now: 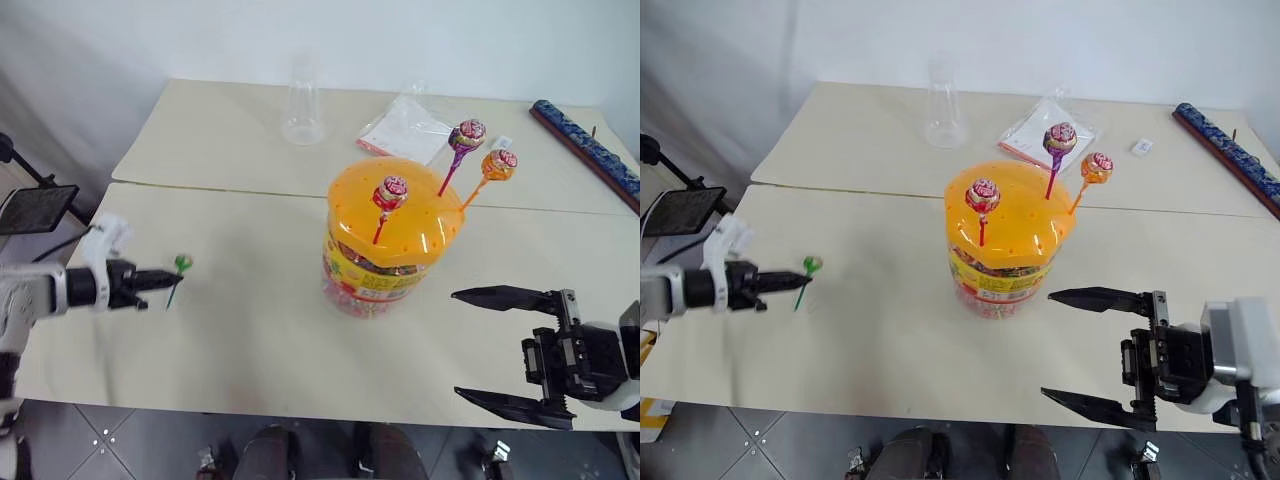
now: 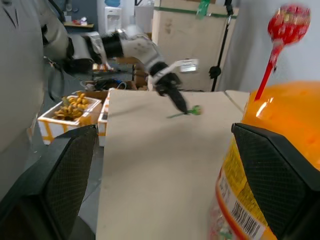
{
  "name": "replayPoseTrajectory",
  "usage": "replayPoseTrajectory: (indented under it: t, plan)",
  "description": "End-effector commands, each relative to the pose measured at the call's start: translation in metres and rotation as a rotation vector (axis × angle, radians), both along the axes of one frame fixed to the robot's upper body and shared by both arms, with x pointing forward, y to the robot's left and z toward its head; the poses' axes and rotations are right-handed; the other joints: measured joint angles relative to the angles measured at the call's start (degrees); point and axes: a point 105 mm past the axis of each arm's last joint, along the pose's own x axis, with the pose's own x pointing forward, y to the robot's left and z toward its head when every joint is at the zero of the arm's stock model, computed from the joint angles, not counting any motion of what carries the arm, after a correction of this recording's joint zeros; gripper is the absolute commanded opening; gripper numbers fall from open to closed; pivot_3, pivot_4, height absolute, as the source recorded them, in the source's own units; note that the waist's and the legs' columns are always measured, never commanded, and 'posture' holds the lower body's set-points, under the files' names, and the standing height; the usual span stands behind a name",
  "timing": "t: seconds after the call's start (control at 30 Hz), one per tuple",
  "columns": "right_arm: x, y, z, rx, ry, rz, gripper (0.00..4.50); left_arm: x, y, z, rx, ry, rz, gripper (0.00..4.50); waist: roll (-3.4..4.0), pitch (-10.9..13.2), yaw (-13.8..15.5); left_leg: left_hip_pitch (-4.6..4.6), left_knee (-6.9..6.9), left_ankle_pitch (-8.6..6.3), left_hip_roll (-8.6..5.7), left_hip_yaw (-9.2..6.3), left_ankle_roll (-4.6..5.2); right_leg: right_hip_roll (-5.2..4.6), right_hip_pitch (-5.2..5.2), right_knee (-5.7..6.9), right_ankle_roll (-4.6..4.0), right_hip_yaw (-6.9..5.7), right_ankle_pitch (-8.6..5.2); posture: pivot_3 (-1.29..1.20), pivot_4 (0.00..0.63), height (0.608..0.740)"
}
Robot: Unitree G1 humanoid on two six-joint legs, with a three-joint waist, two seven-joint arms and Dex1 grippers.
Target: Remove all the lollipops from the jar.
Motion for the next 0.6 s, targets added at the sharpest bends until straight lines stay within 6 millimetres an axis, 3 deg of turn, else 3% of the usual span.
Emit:
replayPoseTrajectory:
  t: [0.03,0.1,0.13,0.3,0.43,0.53,0.57,0.6]
  plan:
    - [0.004,-0.006,-0.009,-0.038,-0.015,-0.006,4.50,-0.014,0.007,-0.002,0.049,-0.029,0.034,0.02,0.00,0.0,0.0,0.00,0.00,-0.02,-0.01,-0.09,-0.05,-0.20,0.00,0.00,-0.03,-0.03,-0.02,0.00,0.150,0.740]
    - [0.008,-0.010,-0.011,-0.050,-0.016,-0.025,4.50,-0.022,0.010,-0.009,0.043,-0.020,0.046,0.02,0.04,0.0,-0.1,0.02,-0.01,-0.16,-0.01,-0.15,-0.32,-0.25,-0.02,-0.08,-0.08,-0.08,-0.05,0.00,0.150,0.740]
    - [0.009,-0.012,-0.012,-0.055,-0.016,-0.035,4.50,-0.025,0.012,-0.012,0.033,-0.009,0.055,0.50,0.12,0.0,-0.2,0.05,-0.05,-0.20,-0.01,-0.14,-0.44,-0.25,-0.02,-0.08,-0.10,-0.09,-0.06,0.00,0.150,0.740]
    - [0.013,-0.019,-0.012,-0.047,-0.012,-0.089,4.50,-0.030,0.015,-0.015,0.039,-0.021,0.028,1.95,0.25,-0.1,-0.3,0.12,-0.09,-0.19,0.01,-0.07,-0.48,-0.23,-0.07,0.20,-0.16,-0.15,-0.09,0.00,0.150,0.740]
    - [0.009,-0.029,-0.005,0.028,0.002,-0.180,4.50,-0.036,0.010,0.000,-0.011,-0.013,-0.065,3.13,0.26,-0.1,-0.2,0.06,-0.08,-0.16,0.01,0.07,-0.46,-0.21,-0.21,0.39,-0.16,-0.11,-0.09,0.00,0.150,0.740]
    - [0.006,-0.042,0.011,0.167,-0.045,-0.354,4.50,-0.014,0.029,0.043,0.041,-0.310,-0.167,4.07,0.26,-0.1,0.1,0.03,-0.08,-0.05,-0.01,0.19,-0.27,-0.22,-0.39,0.52,-0.16,-0.09,-0.09,0.00,0.150,0.740]
    - [0.004,-0.046,0.015,0.199,-0.049,-0.401,4.50,-0.012,0.025,0.055,0.039,-0.383,-0.250,4.36,0.24,-0.1,0.2,-0.04,-0.07,-0.06,-0.03,0.21,-0.29,-0.23,-0.56,0.50,-0.18,-0.14,-0.10,0.00,0.150,0.740]
    - [0.001,-0.049,0.016,0.208,-0.048,-0.428,4.50,-0.017,0.012,0.069,-0.017,-0.458,-0.381,4.36,0.24,-0.1,0.2,-0.07,-0.08,-0.10,-0.04,0.29,-0.38,-0.23,-0.62,0.50,-0.19,-0.22,-0.11,0.00,0.150,0.740]
